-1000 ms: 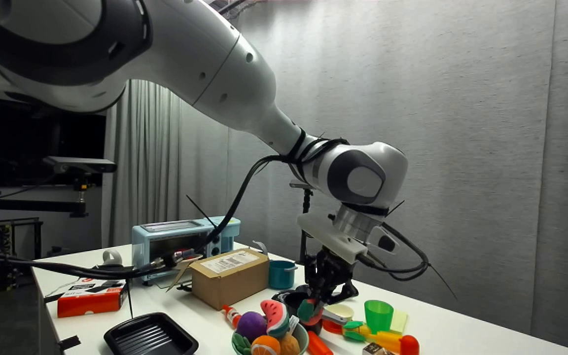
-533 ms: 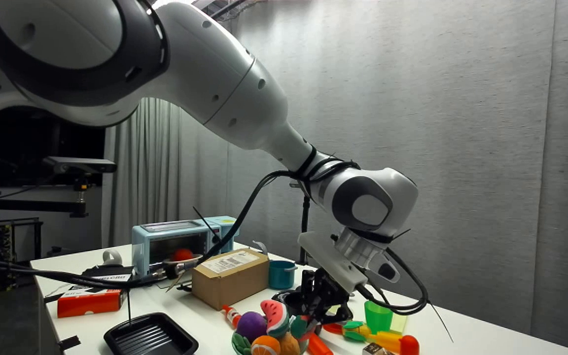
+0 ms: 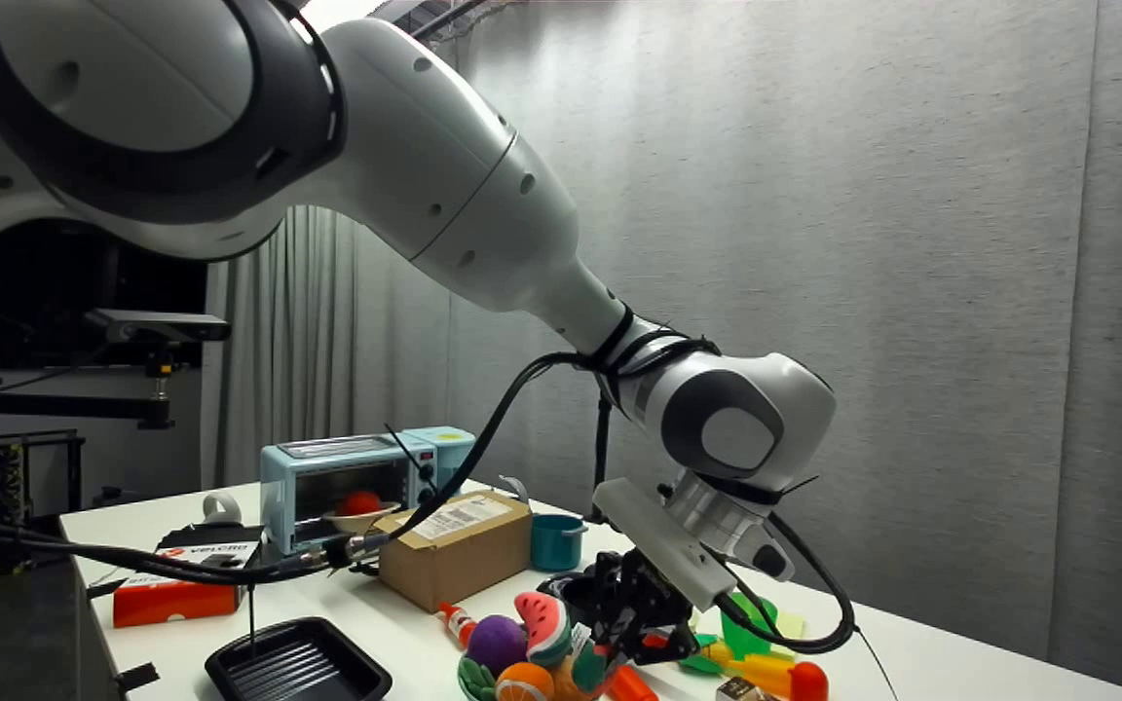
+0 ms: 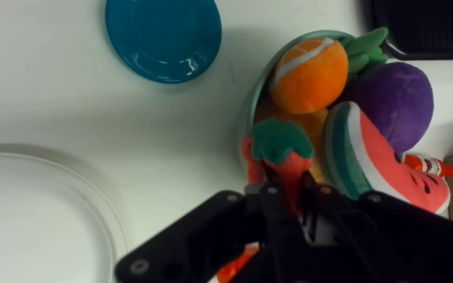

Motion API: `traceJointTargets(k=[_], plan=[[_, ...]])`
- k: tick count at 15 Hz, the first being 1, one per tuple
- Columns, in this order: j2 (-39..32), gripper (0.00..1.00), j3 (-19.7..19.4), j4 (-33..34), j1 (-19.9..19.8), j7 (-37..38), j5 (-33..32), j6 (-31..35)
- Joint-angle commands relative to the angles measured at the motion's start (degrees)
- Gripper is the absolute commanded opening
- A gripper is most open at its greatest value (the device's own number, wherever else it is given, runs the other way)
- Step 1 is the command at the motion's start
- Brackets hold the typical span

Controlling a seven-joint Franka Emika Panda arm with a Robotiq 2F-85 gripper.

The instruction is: Pick up the fruits plush toys from the plate and put them in the bowl

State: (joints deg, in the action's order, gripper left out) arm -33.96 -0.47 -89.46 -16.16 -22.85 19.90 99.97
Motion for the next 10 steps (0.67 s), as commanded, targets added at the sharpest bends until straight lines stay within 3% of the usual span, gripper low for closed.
traceJointTargets(k=[1,7,10], plan=[[1.29,0.03,0.35,-2.66,0.32,-4.34,-1.36,1.91],[3.96,0.03,1.12,-10.61,2.1,-5.83,-0.95,19.58],[6.14,0.03,2.59,-13.76,1.59,-6.63,0.13,23.47]])
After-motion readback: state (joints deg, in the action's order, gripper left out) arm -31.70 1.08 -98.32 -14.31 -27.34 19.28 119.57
